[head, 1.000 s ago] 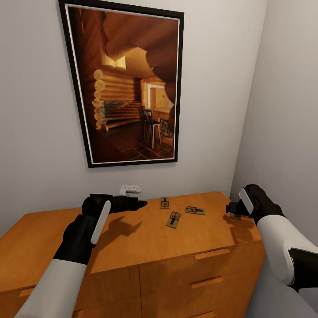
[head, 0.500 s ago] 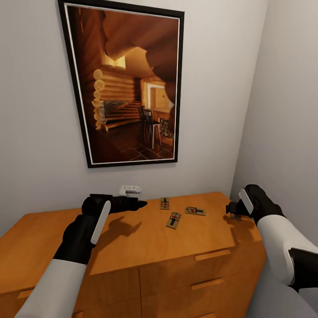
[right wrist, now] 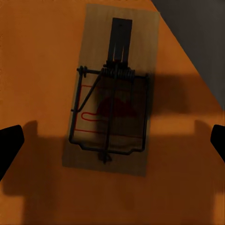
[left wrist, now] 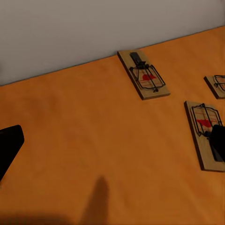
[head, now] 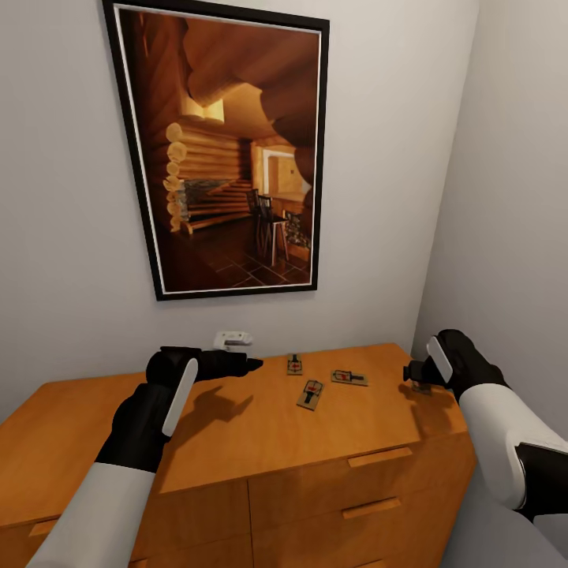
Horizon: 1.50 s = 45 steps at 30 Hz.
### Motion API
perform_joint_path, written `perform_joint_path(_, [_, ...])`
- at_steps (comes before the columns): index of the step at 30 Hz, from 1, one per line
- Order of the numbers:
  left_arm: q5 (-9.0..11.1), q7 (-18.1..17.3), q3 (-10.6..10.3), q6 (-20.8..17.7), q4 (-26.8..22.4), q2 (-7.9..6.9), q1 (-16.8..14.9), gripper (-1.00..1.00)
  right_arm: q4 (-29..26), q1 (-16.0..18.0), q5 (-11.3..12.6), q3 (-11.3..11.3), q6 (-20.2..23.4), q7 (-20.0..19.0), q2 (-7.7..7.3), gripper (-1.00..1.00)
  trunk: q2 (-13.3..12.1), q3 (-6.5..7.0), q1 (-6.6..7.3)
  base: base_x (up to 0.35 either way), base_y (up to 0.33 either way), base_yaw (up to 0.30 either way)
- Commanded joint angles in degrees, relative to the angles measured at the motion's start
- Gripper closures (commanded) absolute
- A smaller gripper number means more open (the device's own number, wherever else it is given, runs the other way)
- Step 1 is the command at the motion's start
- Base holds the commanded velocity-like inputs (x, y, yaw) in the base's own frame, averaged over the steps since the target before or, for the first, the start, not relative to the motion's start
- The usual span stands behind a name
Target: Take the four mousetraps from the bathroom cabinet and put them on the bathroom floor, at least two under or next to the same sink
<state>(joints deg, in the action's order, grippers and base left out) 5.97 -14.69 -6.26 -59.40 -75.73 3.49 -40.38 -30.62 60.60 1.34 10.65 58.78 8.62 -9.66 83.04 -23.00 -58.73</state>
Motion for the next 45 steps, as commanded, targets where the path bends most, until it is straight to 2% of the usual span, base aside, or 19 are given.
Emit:
perform_joint_path(1, [0.5,0.2,0.0,-0.3,0.0,0.01,0.0,-1.00,-0.1,0.0,0.2,0.2,0.2,0.3,0.02,-1.00,0.0,-0.07,0.00,0.016,0.000,0.000])
perform_joint_path(26, [0.5,0.3,0.0,-0.3,0.0,0.00,0.0,-1.00,-0.1,0.0,0.2,0.4,0.2,0.3,0.08,-1.00,0.0,-0.07,0.00,0.013,0.000,0.000])
perform_joint_path(30, [0.4,0.3,0.0,-0.3,0.0,0.00,0.0,-1.00,-0.1,0.0,0.2,1.8,0.2,0.3,0.08,-1.00,0.0,-0.07,0.00,0.000,0.000,0.000])
perform_joint_path(37, [0.5,0.3,0.0,-0.3,0.0,0.02,0.0,-1.00,-0.1,0.0,0.2,6.1,0.2,0.5,0.08,-1.00,0.0,-0.07,0.00,0.000,0.000,0.000])
perform_joint_path(45, [0.5,0.4,0.0,-0.3,0.0,-0.02,0.0,-1.00,-0.1,0.0,0.2,7.6,0.1,0.7,0.09,-1.00,0.0,-0.07,0.00,0.000,0.000,0.000])
